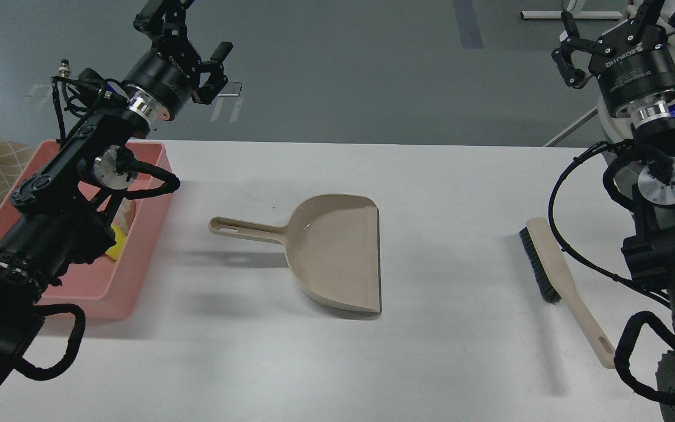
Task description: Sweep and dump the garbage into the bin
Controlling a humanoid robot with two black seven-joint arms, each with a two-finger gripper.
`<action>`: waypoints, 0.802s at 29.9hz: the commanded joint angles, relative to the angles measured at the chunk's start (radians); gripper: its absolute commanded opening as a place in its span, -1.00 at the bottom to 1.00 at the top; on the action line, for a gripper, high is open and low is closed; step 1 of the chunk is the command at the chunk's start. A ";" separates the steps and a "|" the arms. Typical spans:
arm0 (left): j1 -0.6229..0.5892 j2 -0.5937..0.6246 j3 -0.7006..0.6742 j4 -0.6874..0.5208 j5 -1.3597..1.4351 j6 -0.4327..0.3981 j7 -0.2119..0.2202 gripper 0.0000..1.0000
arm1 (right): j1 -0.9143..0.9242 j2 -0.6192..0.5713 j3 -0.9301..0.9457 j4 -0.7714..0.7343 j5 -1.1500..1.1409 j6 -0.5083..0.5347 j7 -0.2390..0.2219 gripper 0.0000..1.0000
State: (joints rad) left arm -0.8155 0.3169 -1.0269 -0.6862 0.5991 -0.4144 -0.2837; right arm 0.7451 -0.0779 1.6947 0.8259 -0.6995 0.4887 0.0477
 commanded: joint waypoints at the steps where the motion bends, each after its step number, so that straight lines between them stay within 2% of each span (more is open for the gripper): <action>1: -0.002 -0.007 0.007 0.005 0.001 0.003 0.000 0.93 | -0.001 -0.003 0.002 -0.013 0.000 0.000 0.000 1.00; 10: -0.031 -0.010 0.005 0.085 -0.005 0.019 -0.008 0.93 | 0.000 0.001 -0.004 -0.041 -0.003 0.000 0.000 1.00; 24: -0.033 -0.012 0.001 0.070 -0.044 0.013 -0.008 0.93 | 0.002 0.012 -0.050 -0.033 -0.001 0.000 0.000 1.00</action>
State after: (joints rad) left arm -0.8470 0.3050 -1.0254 -0.6131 0.5596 -0.3990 -0.2928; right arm 0.7522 -0.0652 1.6434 0.7915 -0.7014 0.4887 0.0477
